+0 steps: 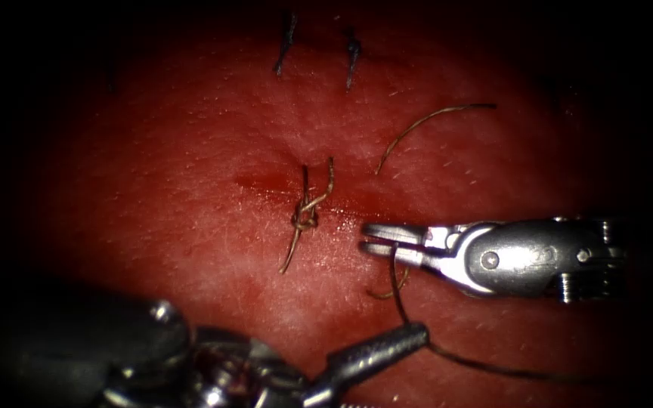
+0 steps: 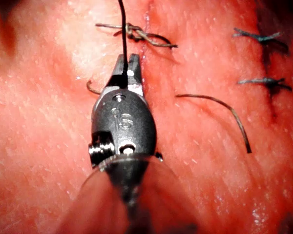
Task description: Wound Closure
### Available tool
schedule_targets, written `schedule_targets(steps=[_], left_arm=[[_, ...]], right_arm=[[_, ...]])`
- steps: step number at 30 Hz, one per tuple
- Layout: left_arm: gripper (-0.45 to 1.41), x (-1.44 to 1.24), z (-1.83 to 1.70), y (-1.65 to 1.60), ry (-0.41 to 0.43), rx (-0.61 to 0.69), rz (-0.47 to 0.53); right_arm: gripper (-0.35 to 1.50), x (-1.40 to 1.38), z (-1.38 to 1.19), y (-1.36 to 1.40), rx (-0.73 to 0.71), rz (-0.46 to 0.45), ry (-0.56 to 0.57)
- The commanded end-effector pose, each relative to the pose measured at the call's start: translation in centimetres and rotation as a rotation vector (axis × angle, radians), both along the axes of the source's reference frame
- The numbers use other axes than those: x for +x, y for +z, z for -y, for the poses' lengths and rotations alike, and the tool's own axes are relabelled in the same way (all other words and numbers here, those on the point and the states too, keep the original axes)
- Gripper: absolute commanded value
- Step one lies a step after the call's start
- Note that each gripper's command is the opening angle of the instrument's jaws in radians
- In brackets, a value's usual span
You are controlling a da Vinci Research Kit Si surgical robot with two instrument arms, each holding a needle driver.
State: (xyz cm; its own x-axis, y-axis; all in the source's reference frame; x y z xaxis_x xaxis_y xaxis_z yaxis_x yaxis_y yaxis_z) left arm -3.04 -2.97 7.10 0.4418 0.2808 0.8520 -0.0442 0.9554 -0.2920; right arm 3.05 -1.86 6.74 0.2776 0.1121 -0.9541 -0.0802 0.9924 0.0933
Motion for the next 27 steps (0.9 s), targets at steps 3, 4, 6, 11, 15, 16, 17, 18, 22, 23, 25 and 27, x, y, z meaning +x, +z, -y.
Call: schedule_targets(steps=[3,4,6,11,15,16,17,18,22,23,25,27], left_arm=[[0.51,-0.02,-0.04,-0.01,-0.051,-0.012,0.018],[0.51,-0.01,-0.06,-0.02,-0.068,-0.016,0.030],[0.49,-0.01,-0.09,-0.03,-0.082,-0.024,0.037],[0.47,-0.13,-0.13,-0.01,-0.143,-0.045,0.022],[0.52,-0.25,-0.35,0.00,-0.332,0.111,-0.035],[0.57,-0.24,-0.41,-0.01,-0.377,0.171,-0.030],[0.61,-0.24,-0.48,-0.01,-0.402,0.212,-0.021],[0.69,-0.19,-0.61,-0.04,-0.457,0.286,0.004],[1.06,-0.07,-0.86,-0.14,-0.572,0.386,0.061],[1.06,-0.05,-0.91,-0.17,-0.602,0.410,0.081],[1.08,0.00,-1.07,-0.26,-0.620,0.506,0.153],[1.10,-0.03,-1.18,-0.28,-0.622,0.572,0.189]], right_arm=[[-0.35,-0.04,-0.12,0.23,0.054,0.029,0.026],[-0.35,-0.05,-0.16,0.28,0.071,0.037,0.032],[-0.35,-0.05,-0.21,0.35,0.093,0.042,0.040],[-0.35,0.00,-0.22,0.45,0.111,0.056,0.040],[-0.35,0.05,-0.12,0.44,0.106,0.057,0.041],[-0.35,0.06,-0.11,0.44,0.105,0.057,0.041],[-0.35,0.06,-0.09,0.44,0.104,0.057,0.041],[-0.35,0.07,-0.06,0.43,0.102,0.058,0.041],[-0.35,0.07,-0.04,0.43,0.102,0.058,0.041],[-0.35,0.08,-0.04,0.43,0.102,0.058,0.041],[-0.35,0.09,-0.04,0.43,0.101,0.059,0.042],[-0.35,0.10,-0.03,0.42,0.101,0.059,0.043]])
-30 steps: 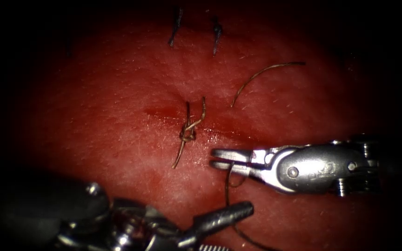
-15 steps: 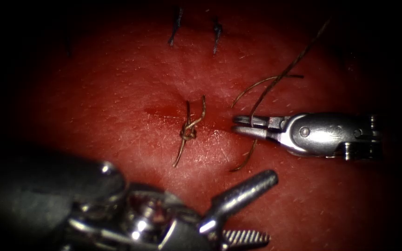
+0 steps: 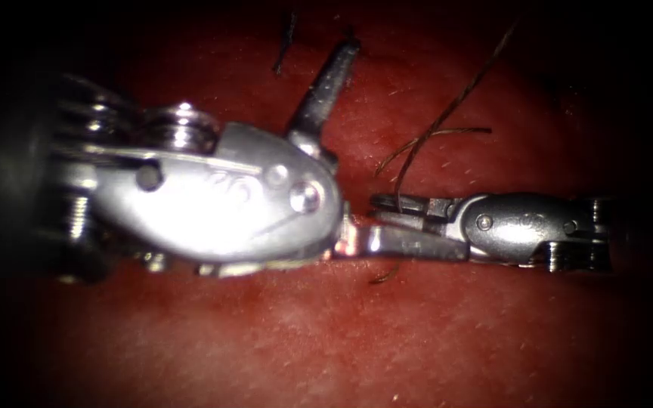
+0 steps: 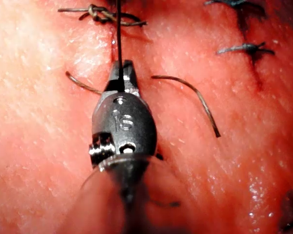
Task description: Wound Closure
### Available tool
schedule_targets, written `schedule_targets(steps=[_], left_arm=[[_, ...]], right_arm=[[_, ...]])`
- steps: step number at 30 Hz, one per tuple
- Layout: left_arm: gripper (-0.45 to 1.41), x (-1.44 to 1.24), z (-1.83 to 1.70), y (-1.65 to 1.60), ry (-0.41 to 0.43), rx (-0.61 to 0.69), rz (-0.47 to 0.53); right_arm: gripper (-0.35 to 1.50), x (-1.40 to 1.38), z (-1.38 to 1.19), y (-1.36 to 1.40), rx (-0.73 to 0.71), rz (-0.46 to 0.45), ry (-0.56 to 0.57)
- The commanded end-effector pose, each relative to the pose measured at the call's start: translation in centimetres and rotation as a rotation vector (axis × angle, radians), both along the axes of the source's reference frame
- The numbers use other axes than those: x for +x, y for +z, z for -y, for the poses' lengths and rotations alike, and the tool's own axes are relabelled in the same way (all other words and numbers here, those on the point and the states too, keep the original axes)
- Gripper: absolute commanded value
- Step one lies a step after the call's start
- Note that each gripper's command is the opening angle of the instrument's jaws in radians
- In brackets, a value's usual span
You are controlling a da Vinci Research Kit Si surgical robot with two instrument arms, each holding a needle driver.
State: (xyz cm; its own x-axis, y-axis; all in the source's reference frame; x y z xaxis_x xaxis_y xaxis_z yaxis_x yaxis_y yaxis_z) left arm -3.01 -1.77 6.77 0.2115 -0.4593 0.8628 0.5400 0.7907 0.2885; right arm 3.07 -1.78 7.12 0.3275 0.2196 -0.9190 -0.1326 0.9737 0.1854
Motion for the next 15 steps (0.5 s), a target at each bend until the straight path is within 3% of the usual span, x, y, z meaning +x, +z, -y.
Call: schedule_targets(steps=[1,5,15], left_arm=[[1.11,-0.09,-0.03,0.04,-0.008,0.041,0.037],[1.13,-0.24,-0.24,0.08,-0.007,0.128,0.154],[0.99,-0.39,-0.75,0.34,0.006,0.256,0.233]], right_arm=[[-0.35,0.08,0.05,0.04,0.000,-0.002,-0.001],[-0.35,0.12,0.09,0.03,-0.001,0.004,0.000],[-0.35,0.19,0.14,-0.01,-0.004,0.009,-0.010]])
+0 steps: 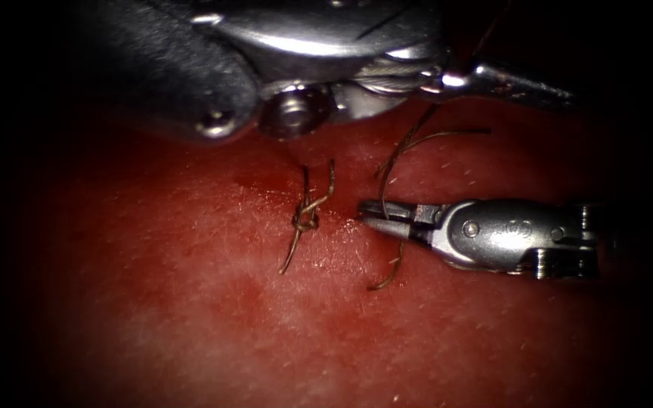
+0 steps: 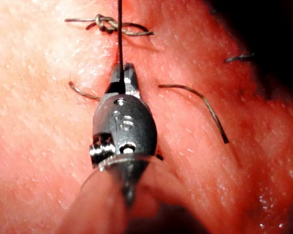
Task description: Wound Closure
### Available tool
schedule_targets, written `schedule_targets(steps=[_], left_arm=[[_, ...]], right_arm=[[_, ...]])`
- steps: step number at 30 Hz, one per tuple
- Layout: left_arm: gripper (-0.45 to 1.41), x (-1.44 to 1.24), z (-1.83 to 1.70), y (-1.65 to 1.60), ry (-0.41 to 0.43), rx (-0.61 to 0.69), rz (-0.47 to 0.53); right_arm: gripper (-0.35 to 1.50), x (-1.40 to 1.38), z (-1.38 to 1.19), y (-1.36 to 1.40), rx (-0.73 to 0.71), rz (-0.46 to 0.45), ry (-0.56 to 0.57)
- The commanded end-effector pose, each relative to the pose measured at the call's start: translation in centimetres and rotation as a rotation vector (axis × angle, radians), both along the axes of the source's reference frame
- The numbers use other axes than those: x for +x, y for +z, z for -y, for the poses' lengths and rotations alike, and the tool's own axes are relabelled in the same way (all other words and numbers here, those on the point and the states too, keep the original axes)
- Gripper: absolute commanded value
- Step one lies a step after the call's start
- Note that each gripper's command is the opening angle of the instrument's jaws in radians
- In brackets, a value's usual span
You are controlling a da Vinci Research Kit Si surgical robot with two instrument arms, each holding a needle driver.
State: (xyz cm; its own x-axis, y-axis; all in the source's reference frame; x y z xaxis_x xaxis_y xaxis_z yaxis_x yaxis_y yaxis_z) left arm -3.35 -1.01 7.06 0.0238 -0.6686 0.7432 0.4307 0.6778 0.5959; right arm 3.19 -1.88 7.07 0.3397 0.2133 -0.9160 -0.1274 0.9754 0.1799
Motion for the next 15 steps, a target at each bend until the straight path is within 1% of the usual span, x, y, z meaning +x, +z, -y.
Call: schedule_targets(steps=[1,2,4,6,8,10,11,12,13,15], left_arm=[[0.98,-0.05,0.00,0.07,0.002,0.001,0.004],[0.96,-0.04,-0.01,0.09,0.005,-0.001,0.008],[0.84,-0.02,-0.05,0.12,0.020,0.003,0.011],[0.61,0.00,-0.08,0.15,0.031,0.007,0.013],[0.29,0.01,-0.09,0.15,0.041,0.015,0.016],[-0.11,0.04,-0.08,0.12,0.068,-0.030,0.021],[-0.15,0.05,-0.08,0.11,0.075,-0.041,0.022],[-0.25,0.08,-0.08,0.07,0.091,-0.073,0.020],[-0.32,0.11,-0.07,0.04,0.097,-0.077,0.025],[-0.38,0.21,-0.06,-0.03,0.095,-0.108,0.046]], right_arm=[[-0.35,0.07,0.04,0.04,0.000,-0.002,-0.002],[-0.35,0.07,0.04,0.04,0.001,0.000,-0.004],[-0.35,0.08,0.04,0.04,0.001,0.000,-0.004],[-0.35,0.08,0.04,0.04,0.001,0.000,-0.004],[-0.35,0.08,0.05,0.04,0.001,0.000,-0.004],[-0.35,0.08,0.05,0.04,0.000,0.000,-0.004],[-0.35,0.08,0.05,0.04,0.000,0.000,-0.004],[-0.35,0.07,0.05,0.04,0.000,0.000,-0.005],[-0.35,0.07,0.06,0.04,0.000,-0.001,-0.005],[-0.35,0.04,0.08,0.02,0.001,-0.003,-0.013]])
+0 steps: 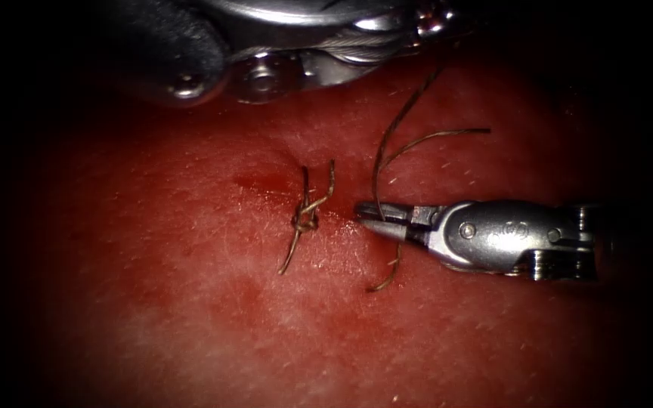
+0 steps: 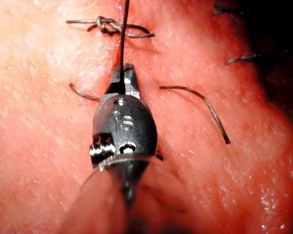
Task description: Wound Closure
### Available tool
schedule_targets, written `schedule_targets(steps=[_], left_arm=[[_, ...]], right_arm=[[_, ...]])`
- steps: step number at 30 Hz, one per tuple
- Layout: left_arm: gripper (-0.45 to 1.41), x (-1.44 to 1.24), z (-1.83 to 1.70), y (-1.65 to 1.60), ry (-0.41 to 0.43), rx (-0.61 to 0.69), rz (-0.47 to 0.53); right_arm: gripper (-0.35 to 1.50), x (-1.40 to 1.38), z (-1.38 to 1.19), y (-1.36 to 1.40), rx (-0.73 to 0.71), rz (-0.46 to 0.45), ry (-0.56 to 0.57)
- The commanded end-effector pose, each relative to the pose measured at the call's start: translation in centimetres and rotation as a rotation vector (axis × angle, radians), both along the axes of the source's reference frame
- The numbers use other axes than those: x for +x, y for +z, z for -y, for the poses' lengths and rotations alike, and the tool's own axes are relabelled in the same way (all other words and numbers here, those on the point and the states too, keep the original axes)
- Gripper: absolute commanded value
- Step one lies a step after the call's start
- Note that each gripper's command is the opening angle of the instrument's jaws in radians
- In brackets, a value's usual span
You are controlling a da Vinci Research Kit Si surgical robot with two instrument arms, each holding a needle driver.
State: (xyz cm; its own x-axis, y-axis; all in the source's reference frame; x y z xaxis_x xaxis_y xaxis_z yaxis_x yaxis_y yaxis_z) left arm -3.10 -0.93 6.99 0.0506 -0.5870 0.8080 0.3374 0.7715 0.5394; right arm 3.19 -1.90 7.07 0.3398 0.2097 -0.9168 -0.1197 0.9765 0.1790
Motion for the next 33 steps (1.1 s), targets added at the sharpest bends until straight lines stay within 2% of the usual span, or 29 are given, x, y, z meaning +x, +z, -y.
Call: schedule_targets(steps=[1,3,7,11,17,22,23,24,25,26,29,33], left_arm=[[-0.32,0.07,0.03,0.00,0.003,-0.022,0.020],[-0.21,0.24,0.07,-0.03,0.009,-0.050,0.014],[-0.20,0.56,0.16,-0.01,0.014,-0.076,-0.022],[-0.20,0.87,0.32,0.16,0.019,-0.090,-0.049],[-0.20,1.01,0.61,0.51,0.029,-0.144,-0.078],[-0.20,1.09,0.70,0.73,0.039,-0.185,-0.091],[-0.20,1.11,0.69,0.79,0.038,-0.190,-0.090],[-0.20,1.12,0.69,0.82,0.036,-0.192,-0.089],[-0.20,1.13,0.68,0.84,0.031,-0.195,-0.087],[-0.21,1.12,0.68,0.85,0.023,-0.198,-0.083],[-0.27,1.10,0.68,0.83,0.006,-0.206,-0.055],[-0.28,1.06,0.70,0.77,0.013,-0.208,-0.032]], right_arm=[[-0.35,-0.01,0.08,0.00,0.001,-0.008,-0.005],[-0.35,-0.08,0.13,-0.05,0.000,-0.020,-0.003],[-0.35,-0.22,0.22,-0.18,-0.001,-0.050,0.000],[-0.35,-0.34,0.36,-0.40,0.006,-0.076,-0.015],[-0.35,-0.36,0.52,-0.74,0.023,-0.133,-0.055],[-0.35,-0.35,0.51,-0.87,0.033,-0.155,-0.069],[0.21,-0.36,0.48,-0.88,0.036,-0.161,-0.069],[0.64,-0.36,0.45,-0.89,0.038,-0.163,-0.066],[0.83,-0.37,0.42,-0.89,0.038,-0.168,-0.059],[1.15,-0.37,0.40,-0.89,0.038,-0.172,-0.054],[1.45,-0.42,0.30,-0.89,0.029,-0.203,-0.021],[1.48,-0.53,0.32,-0.95,0.051,-0.233,-0.040]])
